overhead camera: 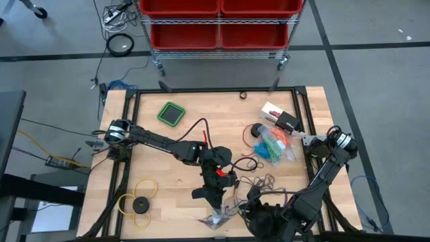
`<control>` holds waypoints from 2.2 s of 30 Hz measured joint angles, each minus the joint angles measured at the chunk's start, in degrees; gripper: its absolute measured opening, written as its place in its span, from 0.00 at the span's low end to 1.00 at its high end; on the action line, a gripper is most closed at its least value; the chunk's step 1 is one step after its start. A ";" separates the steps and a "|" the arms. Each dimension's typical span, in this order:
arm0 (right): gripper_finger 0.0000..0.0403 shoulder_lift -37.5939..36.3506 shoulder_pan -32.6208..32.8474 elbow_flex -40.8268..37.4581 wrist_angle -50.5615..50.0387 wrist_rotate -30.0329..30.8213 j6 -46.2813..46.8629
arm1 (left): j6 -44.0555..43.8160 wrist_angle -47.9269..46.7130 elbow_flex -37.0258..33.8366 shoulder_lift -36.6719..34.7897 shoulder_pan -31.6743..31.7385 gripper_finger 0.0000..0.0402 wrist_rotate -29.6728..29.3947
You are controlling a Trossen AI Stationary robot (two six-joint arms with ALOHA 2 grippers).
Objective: Sort rubber bands
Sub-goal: Put the black rubber band into the transparent zip bag
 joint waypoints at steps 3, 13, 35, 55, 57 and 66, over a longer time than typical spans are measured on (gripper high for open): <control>0.32 0.00 0.02 0.00 -0.28 0.24 -0.61 | -0.91 0.98 0.00 0.00 0.00 0.02 0.00; 0.32 0.00 -0.18 0.00 -0.84 1.52 -0.82 | -9.39 14.00 0.00 0.02 -0.11 0.02 2.74; 0.01 0.00 0.68 0.00 2.69 14.78 -3.51 | -14.56 21.95 0.02 0.02 -0.20 0.02 3.43; 0.00 0.00 2.67 5.93 7.98 12.05 -3.47 | 3.67 -2.26 0.02 0.04 1.14 0.02 -0.38; 0.00 0.00 2.15 6.35 7.96 11.16 -3.22 | 5.87 -5.41 0.02 0.04 1.14 0.02 -2.74; 0.00 0.00 -3.04 6.51 3.75 2.85 5.07 | 15.39 -16.49 0.02 0.04 0.65 0.02 -11.82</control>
